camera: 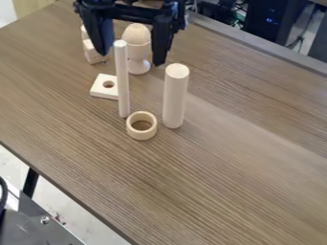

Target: Put the small cylinder on top of the cube with a hole

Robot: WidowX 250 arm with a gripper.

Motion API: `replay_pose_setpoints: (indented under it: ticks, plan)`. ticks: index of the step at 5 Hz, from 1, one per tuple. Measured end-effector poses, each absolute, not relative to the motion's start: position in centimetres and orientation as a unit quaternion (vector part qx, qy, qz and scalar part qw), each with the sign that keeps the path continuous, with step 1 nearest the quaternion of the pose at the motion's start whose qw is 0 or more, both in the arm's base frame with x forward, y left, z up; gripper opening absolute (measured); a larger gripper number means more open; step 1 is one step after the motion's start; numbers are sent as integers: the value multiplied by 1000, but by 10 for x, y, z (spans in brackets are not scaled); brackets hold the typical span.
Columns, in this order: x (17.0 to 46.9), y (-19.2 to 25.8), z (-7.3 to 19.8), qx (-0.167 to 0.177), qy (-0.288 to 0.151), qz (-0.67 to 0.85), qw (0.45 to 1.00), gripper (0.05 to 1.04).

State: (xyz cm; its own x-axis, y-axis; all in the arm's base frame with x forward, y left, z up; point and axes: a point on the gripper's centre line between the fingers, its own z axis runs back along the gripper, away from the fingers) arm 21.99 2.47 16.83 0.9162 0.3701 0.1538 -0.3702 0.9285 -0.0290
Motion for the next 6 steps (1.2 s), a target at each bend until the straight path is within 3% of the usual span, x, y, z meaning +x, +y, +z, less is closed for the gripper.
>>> replay_pose_setpoints:
  ticks: [3,6]
  plan:
    - [242,77,150,61,-68,225,970,999]
    - [245,80,144,50,-65,233,969,998]
